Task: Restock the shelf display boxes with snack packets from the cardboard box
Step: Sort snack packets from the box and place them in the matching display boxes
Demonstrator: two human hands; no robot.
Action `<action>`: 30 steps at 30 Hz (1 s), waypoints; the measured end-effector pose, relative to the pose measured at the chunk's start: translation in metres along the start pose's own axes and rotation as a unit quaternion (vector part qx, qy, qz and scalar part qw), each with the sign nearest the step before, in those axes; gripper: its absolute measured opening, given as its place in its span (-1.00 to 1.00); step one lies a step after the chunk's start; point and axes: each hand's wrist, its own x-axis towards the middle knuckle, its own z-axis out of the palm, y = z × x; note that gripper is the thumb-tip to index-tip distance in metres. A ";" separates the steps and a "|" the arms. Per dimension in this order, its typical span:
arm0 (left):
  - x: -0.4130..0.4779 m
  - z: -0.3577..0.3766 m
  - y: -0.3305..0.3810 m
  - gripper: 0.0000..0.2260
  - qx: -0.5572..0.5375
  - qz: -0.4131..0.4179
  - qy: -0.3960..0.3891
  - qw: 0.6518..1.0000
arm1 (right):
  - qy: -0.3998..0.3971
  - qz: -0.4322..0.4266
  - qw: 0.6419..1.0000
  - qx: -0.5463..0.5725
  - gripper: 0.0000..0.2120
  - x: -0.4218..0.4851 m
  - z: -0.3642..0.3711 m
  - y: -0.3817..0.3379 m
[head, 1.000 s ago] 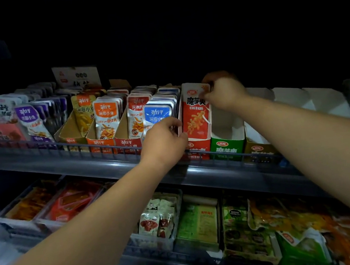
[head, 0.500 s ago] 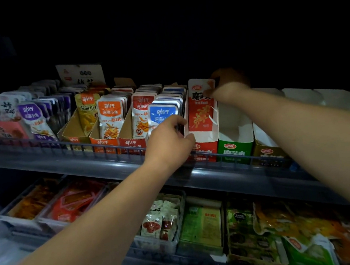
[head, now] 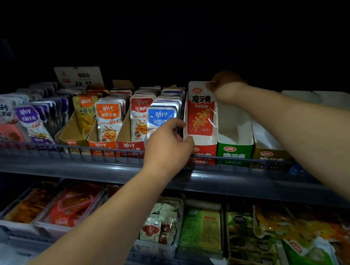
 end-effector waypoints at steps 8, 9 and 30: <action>-0.004 -0.001 0.000 -0.73 -0.005 0.011 0.012 1.000 | 0.033 -0.048 0.997 0.053 -0.58 -0.014 0.001 0.003; -0.004 -0.001 0.000 -0.74 -0.006 0.013 0.014 1.000 | 0.034 -0.054 0.996 0.062 -0.54 -0.017 -0.001 0.004; -0.100 -0.016 -0.042 -0.89 0.006 -0.020 0.081 0.997 | 0.007 -0.293 0.951 0.099 -0.85 -0.286 0.001 0.039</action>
